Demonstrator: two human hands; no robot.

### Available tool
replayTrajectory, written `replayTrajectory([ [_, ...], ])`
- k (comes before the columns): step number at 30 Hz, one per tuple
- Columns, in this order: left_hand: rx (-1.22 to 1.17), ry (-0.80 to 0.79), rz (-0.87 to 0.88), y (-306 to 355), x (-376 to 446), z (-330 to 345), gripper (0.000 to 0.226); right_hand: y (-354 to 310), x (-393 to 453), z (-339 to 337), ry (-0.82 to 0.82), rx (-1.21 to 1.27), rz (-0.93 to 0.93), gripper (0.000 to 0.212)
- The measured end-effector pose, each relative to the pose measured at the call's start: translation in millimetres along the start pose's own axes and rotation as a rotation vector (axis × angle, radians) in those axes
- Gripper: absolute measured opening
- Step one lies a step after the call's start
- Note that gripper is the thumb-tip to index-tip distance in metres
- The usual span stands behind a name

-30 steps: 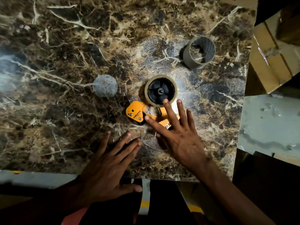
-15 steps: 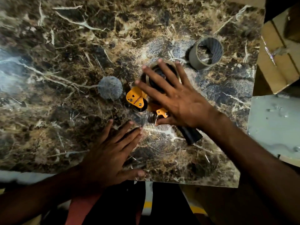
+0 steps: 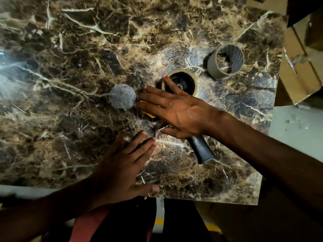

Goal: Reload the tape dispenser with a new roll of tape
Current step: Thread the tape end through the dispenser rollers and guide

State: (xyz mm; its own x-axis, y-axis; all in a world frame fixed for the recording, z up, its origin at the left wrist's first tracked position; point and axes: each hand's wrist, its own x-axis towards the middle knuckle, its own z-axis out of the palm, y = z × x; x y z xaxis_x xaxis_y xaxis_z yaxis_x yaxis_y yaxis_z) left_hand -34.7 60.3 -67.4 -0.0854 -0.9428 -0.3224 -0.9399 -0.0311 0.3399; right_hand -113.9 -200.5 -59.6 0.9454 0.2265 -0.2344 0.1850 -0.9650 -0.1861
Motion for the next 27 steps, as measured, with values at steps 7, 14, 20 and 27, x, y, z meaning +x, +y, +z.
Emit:
replayTrajectory([
  [7, 0.026, 0.053, -0.025, -17, 9, -6, 0.099, -9, 3, 5, 0.08, 0.053, 0.073, 0.062],
  [14, 0.041, 0.074, -0.034, -12, 1, 0, 0.093, -12, -12, 1, 0.193, 0.066, 0.151, 0.07],
  [20, 0.034, 0.029, -0.021, -15, -11, 7, 0.086, -33, -67, 9, 0.148, 0.13, 0.434, 0.083],
  [27, -0.1, 0.225, -0.177, -17, 8, 2, 0.062, -63, -83, 31, 0.134, 0.274, 0.747, 0.093],
])
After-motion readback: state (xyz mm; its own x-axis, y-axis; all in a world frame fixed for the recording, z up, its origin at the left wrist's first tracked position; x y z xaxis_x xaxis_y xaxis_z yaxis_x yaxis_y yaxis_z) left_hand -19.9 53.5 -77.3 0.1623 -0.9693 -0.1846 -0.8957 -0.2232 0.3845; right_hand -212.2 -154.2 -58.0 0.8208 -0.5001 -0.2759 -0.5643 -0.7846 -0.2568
